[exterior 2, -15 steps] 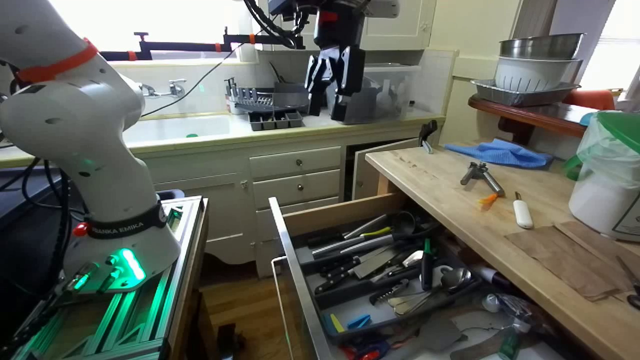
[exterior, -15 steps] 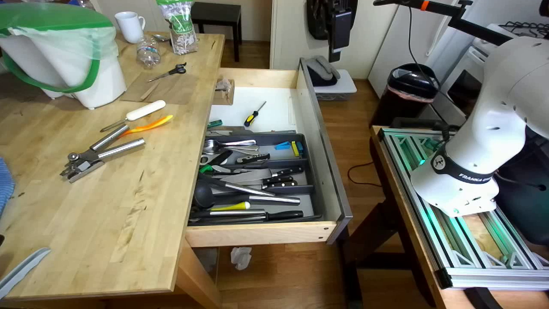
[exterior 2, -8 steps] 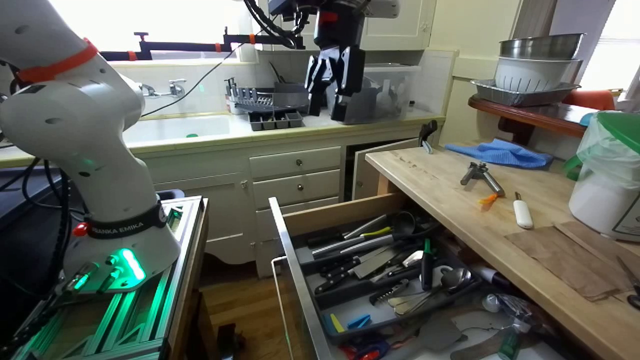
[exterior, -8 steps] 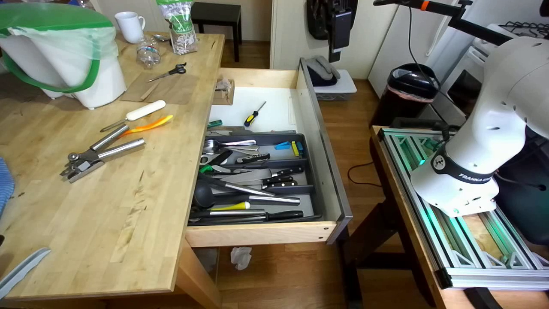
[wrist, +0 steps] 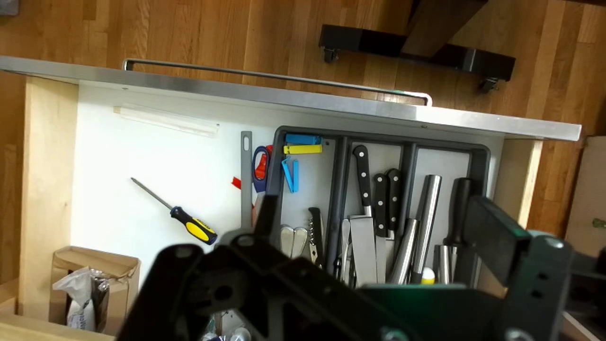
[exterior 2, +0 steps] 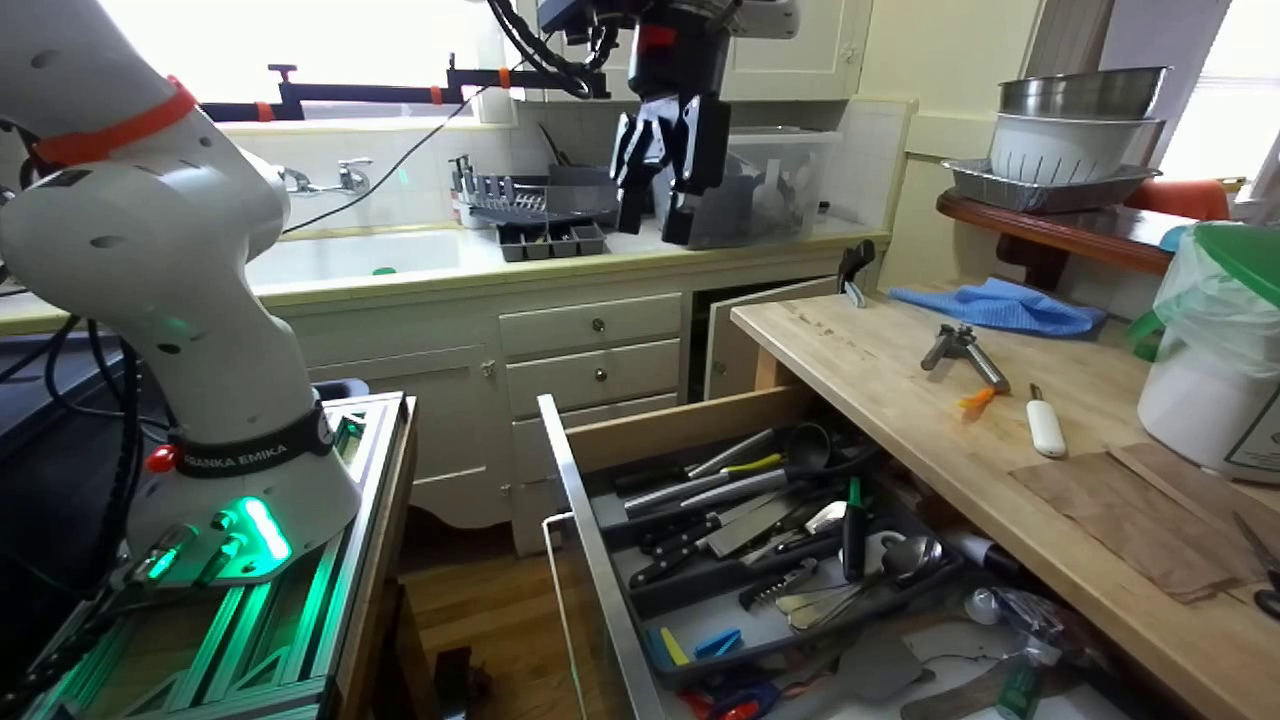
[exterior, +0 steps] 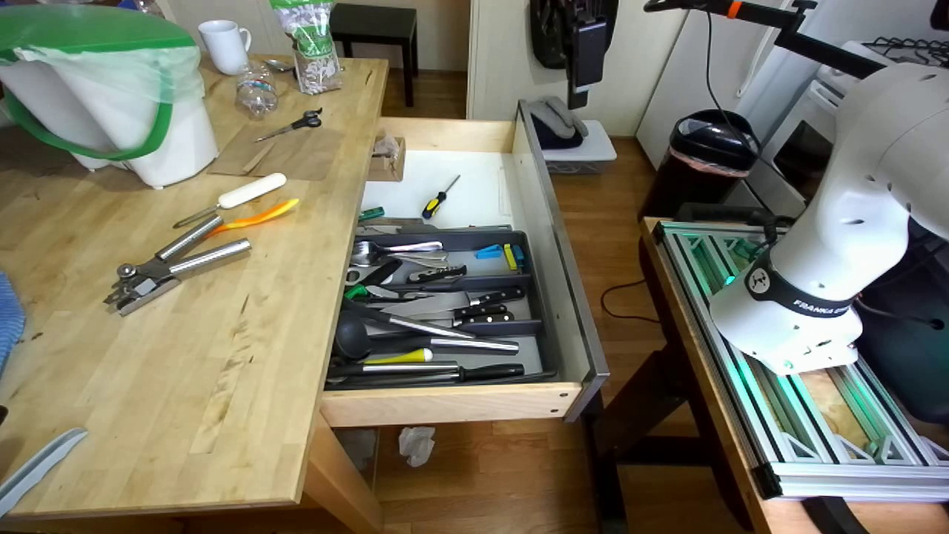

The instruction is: Remove the silver spoon from the drawer and put it on the counter

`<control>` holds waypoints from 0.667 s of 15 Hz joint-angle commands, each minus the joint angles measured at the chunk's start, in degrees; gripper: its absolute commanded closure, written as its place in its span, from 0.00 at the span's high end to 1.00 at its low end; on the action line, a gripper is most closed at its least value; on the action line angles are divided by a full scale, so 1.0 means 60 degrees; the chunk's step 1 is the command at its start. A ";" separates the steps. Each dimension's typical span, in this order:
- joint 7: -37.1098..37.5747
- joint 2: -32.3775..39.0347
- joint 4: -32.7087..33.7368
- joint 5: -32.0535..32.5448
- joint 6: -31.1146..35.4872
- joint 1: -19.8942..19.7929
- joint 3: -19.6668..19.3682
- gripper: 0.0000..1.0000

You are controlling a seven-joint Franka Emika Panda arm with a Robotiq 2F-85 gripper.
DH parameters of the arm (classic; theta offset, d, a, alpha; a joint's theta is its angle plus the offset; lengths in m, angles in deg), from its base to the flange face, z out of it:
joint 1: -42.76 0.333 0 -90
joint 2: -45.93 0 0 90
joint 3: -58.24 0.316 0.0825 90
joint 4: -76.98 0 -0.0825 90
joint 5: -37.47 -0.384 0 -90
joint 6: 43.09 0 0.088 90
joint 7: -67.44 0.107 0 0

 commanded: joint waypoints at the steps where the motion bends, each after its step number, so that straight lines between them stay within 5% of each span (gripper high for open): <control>1: 0.0259 0.0619 0.0137 0.0040 0.0098 0.0018 -0.0081 1.00; 10: 0.0411 0.1917 -0.0327 -0.0179 0.2595 -0.0020 -0.0188 1.00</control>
